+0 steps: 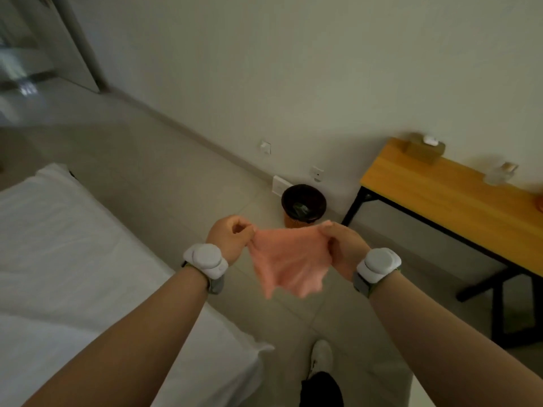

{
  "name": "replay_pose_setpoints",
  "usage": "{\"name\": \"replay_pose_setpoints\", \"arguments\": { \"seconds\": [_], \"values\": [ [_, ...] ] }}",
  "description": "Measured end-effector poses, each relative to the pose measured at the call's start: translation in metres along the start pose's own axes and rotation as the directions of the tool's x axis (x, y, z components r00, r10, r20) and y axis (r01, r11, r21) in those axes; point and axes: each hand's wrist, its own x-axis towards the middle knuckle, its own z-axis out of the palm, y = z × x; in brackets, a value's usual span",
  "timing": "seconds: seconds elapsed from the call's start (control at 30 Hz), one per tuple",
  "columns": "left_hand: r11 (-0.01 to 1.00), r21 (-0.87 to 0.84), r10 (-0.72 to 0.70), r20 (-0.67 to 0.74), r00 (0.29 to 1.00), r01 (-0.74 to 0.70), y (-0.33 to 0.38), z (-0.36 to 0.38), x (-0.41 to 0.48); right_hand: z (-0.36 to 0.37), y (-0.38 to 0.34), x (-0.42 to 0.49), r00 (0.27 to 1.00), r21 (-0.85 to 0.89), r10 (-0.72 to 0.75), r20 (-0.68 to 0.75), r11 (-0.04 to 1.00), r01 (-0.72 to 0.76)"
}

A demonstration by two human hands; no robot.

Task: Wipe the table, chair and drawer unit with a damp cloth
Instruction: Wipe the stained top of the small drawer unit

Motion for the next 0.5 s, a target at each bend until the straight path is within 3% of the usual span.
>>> {"name": "replay_pose_setpoints", "arguments": {
  "seconds": [0.13,0.2,0.3,0.4,0.5],
  "values": [
    [0.933,-0.321,-0.174,-0.014,0.985,0.161,0.009,0.029,0.056,-0.01,-0.039,0.064,0.998,-0.037,0.067,0.004,0.997,-0.067],
    [0.831,-0.488,-0.275,0.056,0.96,0.267,0.019,0.042,0.08,-0.02,-0.059,0.097,1.0,-0.188,0.009,-0.028,0.982,-0.014],
    [0.7,-0.621,-0.34,0.146,0.929,0.353,0.035,0.061,0.119,-0.041,-0.09,0.151,0.995,-0.428,-0.043,0.084,0.901,0.075],
    [0.753,-0.611,-0.266,0.055,0.962,0.243,0.046,0.074,0.149,-0.049,-0.121,0.19,0.973,-0.55,-0.073,0.22,0.815,0.185],
    [0.843,-0.531,-0.138,-0.073,0.988,0.079,0.058,0.074,0.166,-0.045,-0.148,0.214,0.961,-0.559,-0.013,0.278,0.811,0.173]
  ]
}}
